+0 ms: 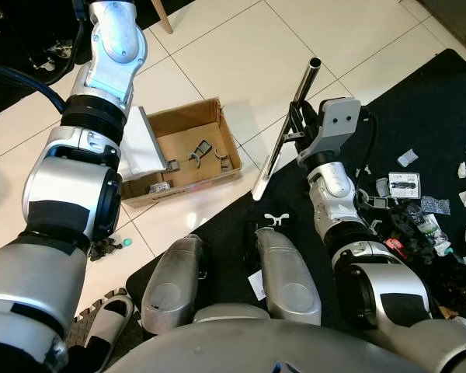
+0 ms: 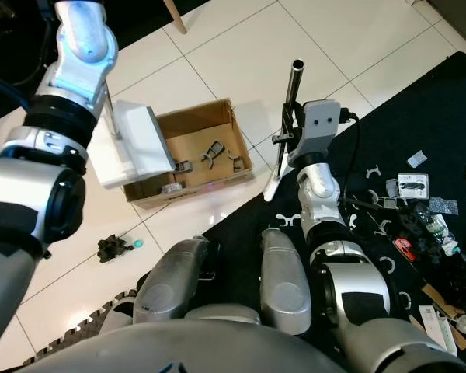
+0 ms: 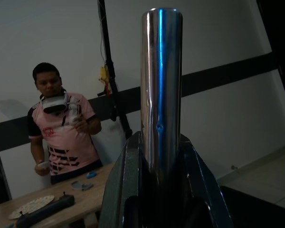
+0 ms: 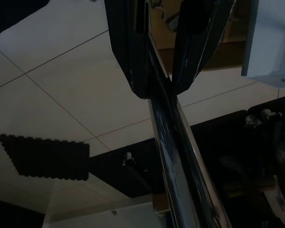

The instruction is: Sweep floor

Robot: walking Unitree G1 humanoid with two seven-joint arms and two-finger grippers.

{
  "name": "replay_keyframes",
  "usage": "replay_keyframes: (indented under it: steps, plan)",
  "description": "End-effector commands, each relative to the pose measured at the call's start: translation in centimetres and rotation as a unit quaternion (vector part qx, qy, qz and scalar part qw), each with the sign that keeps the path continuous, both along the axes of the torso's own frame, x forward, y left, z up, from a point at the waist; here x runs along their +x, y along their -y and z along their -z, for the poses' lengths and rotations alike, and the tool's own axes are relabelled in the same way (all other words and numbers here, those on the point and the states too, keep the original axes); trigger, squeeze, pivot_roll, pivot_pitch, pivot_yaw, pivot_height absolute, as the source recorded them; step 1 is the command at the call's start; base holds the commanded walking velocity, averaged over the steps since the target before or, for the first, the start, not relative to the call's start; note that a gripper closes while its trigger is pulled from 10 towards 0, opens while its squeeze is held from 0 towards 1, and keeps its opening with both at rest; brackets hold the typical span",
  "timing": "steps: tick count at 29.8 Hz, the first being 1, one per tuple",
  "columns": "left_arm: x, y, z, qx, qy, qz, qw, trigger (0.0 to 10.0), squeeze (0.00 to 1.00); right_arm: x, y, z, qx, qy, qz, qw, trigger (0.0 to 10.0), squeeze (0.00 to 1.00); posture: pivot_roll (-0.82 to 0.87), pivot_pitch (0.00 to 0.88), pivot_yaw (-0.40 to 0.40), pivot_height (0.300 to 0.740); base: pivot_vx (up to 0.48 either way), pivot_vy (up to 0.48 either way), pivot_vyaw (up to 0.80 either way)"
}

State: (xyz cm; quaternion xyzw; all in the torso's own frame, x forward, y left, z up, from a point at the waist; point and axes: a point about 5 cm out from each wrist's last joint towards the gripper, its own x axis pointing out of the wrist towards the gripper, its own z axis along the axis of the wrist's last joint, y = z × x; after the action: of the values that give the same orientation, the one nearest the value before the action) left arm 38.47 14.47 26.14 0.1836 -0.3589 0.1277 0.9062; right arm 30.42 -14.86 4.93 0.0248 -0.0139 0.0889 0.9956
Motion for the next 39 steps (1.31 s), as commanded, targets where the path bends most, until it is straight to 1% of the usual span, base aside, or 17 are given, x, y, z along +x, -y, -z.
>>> replay_keyframes:
  steps: [1, 31, 37, 39]
  plan:
    - [-0.32, 0.23, -1.04, 0.024, 0.026, 0.01, 0.999, 10.0, 0.0, 0.22, 0.11, -0.63, 0.0, 0.018, 0.001, 1.0, 10.0, 0.0, -0.02, 0.114, 0.016, 0.74, -0.292, 0.0, 0.0]
    - [-0.49, 0.18, -1.51, 0.027, 0.03, 0.003, 0.999, 10.0, 0.0, -0.2, 0.3, 0.09, -0.006, 0.002, -0.001, 1.0, 10.0, 0.0, -0.02, 0.118, 0.013, 0.74, -0.425, 0.0, 0.0]
    - [-0.46, 0.15, -1.56, 0.028, 0.028, 0.001, 0.999, 10.0, 0.0, -0.22, 0.32, 0.17, -0.007, -0.001, -0.001, 1.0, 10.0, 0.0, -0.02, 0.118, 0.013, 0.74, -0.341, 0.0, 0.0]
    - [-0.46, 0.13, -1.57, 0.028, 0.028, 0.001, 0.999, 10.0, 0.0, -0.24, 0.32, 0.2, -0.007, -0.001, -0.001, 1.0, 10.0, 0.0, -0.02, 0.118, 0.013, 0.74, 0.0, 0.0, 0.0]
